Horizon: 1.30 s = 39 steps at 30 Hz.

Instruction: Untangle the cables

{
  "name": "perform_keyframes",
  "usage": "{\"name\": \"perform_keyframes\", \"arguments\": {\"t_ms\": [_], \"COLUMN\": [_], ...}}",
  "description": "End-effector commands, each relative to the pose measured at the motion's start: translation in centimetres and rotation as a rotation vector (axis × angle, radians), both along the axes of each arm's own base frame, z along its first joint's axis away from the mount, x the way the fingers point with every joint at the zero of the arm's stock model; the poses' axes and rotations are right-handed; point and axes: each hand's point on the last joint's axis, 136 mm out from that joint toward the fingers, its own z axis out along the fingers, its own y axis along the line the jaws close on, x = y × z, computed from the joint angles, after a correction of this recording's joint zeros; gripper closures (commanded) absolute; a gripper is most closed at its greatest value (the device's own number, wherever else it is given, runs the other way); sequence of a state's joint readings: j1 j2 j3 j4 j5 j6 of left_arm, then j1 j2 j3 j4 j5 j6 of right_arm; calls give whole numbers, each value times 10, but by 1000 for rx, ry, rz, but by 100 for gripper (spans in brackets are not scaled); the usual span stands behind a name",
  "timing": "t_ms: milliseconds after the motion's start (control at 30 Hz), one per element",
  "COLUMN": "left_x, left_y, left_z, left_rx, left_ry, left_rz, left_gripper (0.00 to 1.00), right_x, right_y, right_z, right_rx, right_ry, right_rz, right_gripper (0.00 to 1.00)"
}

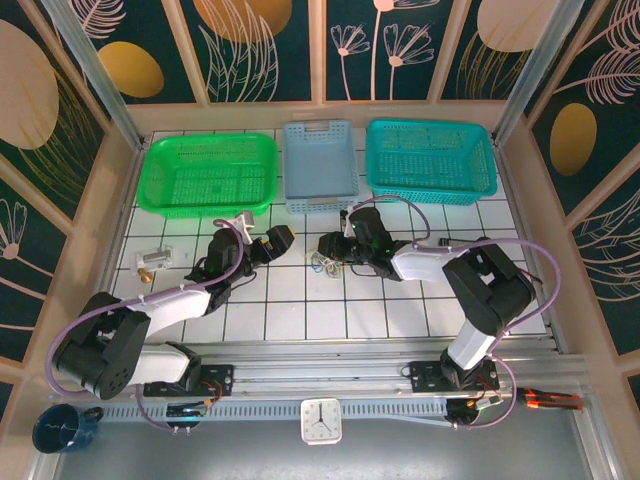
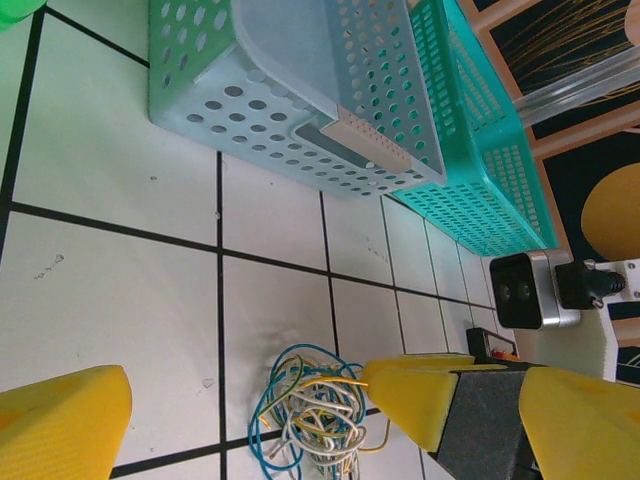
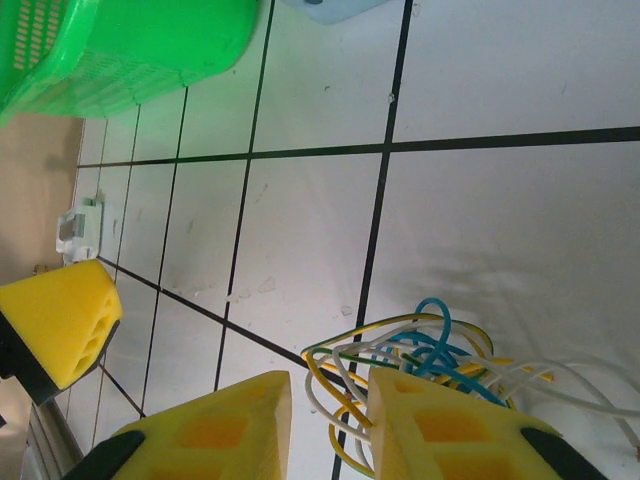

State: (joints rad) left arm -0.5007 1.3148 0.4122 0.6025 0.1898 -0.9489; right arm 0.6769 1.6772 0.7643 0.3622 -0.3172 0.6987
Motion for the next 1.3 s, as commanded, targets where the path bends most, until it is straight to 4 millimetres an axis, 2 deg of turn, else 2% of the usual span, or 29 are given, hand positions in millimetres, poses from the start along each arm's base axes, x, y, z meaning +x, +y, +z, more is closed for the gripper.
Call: {"name": "perform_keyframes", "arguments": {"t_ms": [0, 267, 467, 533, 800, 1033, 1167, 1267], "left_x": [2, 2, 2, 2, 2, 3, 4, 6], "left_y": [0, 0, 0, 0, -1, -2, -2, -2], "left_z": [6, 6, 4, 4, 6, 11, 12, 15], "left_rx": [-26, -26, -23, -21, -3, 25, 64, 112], "left_ry": [-25, -25, -24, -24, -39, -75, -108, -144], "left_rz": [14, 16, 16, 14, 1, -17, -31, -47], "left_gripper": [1, 1, 1, 1, 1, 1, 1, 1], "right_x": [3, 4, 5, 6, 13, 13, 14, 15], "right_y": [10, 12, 14, 15, 20, 15, 11, 10], "right_z": [4, 3, 9, 15, 70, 118, 127, 125], "right_rx": [25, 30, 36, 41, 70, 92, 76, 66], "right_ry": [-4, -2, -11, -21, -120, -211, -236, -239], "right_rz": [12, 16, 27, 32, 56, 46, 40, 47], "right_gripper": [72, 77, 100, 100, 100, 100, 100, 100]}}
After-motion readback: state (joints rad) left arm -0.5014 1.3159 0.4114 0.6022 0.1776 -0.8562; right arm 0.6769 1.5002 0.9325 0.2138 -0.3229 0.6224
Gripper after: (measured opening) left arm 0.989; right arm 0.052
